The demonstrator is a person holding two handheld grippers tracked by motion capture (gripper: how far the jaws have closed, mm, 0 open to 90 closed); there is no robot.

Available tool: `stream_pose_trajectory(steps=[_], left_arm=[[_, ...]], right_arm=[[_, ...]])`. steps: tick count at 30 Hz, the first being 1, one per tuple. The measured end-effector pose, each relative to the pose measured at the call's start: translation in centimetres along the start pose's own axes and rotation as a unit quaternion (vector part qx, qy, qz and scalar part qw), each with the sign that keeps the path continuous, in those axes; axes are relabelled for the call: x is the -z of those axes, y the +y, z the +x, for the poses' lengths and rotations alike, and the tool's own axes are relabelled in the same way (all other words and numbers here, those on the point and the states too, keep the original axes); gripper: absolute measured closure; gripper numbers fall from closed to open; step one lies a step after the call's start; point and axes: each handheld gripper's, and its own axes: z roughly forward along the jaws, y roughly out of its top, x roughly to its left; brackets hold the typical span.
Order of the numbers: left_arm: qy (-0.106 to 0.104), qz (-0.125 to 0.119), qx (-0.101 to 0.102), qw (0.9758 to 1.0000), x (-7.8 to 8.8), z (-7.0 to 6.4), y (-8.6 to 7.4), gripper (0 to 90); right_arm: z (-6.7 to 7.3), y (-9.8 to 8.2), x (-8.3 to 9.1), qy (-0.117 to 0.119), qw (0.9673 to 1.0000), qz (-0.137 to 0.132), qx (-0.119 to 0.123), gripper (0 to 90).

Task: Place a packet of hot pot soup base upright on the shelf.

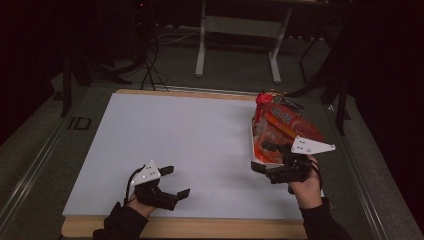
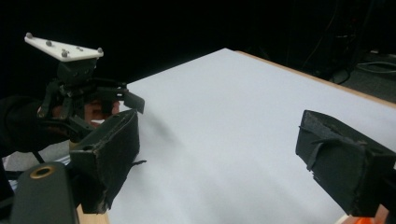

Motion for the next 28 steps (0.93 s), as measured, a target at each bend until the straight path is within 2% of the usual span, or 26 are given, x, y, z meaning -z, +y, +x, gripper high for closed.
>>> stream_pose_trajectory(steps=[5,13,16,18,28], left_arm=[[-0.002,-0.002,0.000,1.0000,0.1,0.0,0.0,1.2],[-0.002,-0.003,-0.003,1.0000,0.1,-0.1,0.0,1.2],[-0.002,-0.003,-0.002,1.0000,0.1,-0.1,0.0,1.2],[-0.003,-0.001,-0.003,1.0000,0.1,-0.1,-0.1,1.2],[-0.001,-0.005,-0.006,1.0000,0.1,-0.1,0.0,1.2]], right_arm=[[0.0,-1.6,-0.5,0.011,0.9999,0.012,-0.006,13.3],[-0.1,-4.2,-1.4,0.015,0.9983,0.051,-0.025,13.3],[0.0,-4.8,-1.5,0.009,0.9977,0.066,-0.014,13.3],[0.0,-5.1,-1.4,0.015,0.9975,0.066,-0.017,13.3],[-0.2,-5.3,-1.1,0.012,0.9978,0.063,-0.016,13.3]])
